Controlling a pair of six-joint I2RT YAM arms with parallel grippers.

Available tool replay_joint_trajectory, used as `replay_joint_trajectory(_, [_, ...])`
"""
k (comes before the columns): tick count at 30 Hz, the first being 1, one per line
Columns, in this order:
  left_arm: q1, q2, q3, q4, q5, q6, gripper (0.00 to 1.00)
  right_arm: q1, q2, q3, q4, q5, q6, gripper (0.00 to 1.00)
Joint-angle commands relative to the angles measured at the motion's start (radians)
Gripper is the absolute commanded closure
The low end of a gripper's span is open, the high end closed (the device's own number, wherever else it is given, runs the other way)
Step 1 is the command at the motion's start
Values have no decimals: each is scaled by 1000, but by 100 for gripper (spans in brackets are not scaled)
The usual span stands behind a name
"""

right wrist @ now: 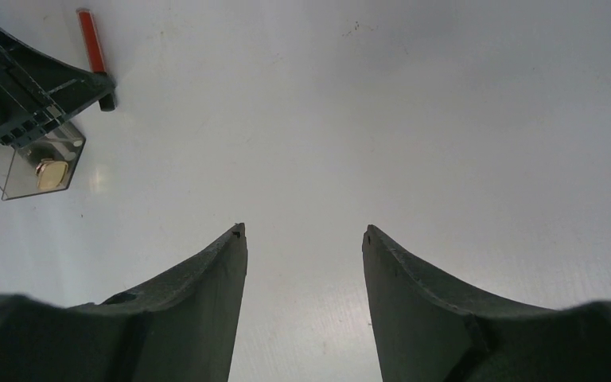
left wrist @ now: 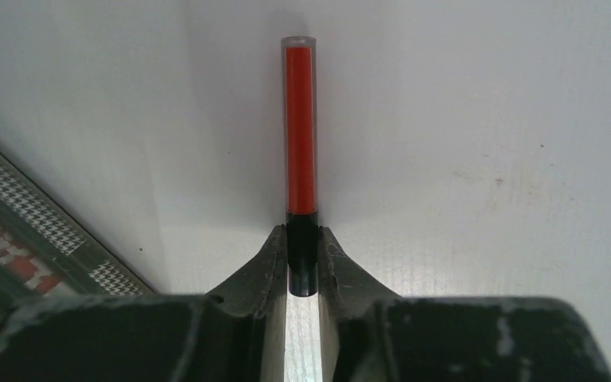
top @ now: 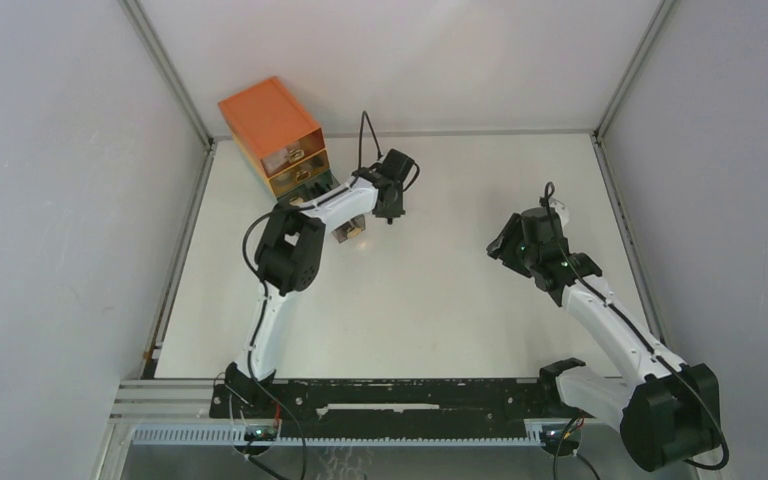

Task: Organize the makeup
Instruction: Pick up the lipstick at the center of the board, then place the lipstick in the drawer.

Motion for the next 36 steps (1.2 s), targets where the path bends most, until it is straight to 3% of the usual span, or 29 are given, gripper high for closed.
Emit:
replay_joint_trajectory(1, [1, -34, 79, -35, 23, 23, 84, -9, -48, -8, 0, 28, -8, 37])
replay_joint_trajectory(7, [22, -256, 5, 6, 45, -7, 90, -17, -72, -9, -21, 39, -9, 37])
replay_joint_trajectory(13, [81, -449, -169, 52, -98, -177, 91, -17, -82, -18, -18, 36, -5, 37])
replay_joint_trajectory(23, [187, -450, -321, 55, -107, -332, 90, -17, -88, -18, -19, 25, -9, 38])
replay_joint_trajectory(29, [204, -415, -353, 62, -90, -386, 74, -17, -101, -18, -30, 29, -13, 38])
replay_joint_trajectory(31, [207, -410, -353, 60, -87, -387, 65, -17, -103, -22, -31, 33, -16, 38])
replay_joint_trajectory(33, [208, -417, -360, 65, -86, -389, 46, -17, -102, -21, -34, 33, -18, 38])
replay_joint_trajectory(36, [206, -453, -385, 122, -38, -347, 35, -17, -100, -21, -30, 33, -17, 38])
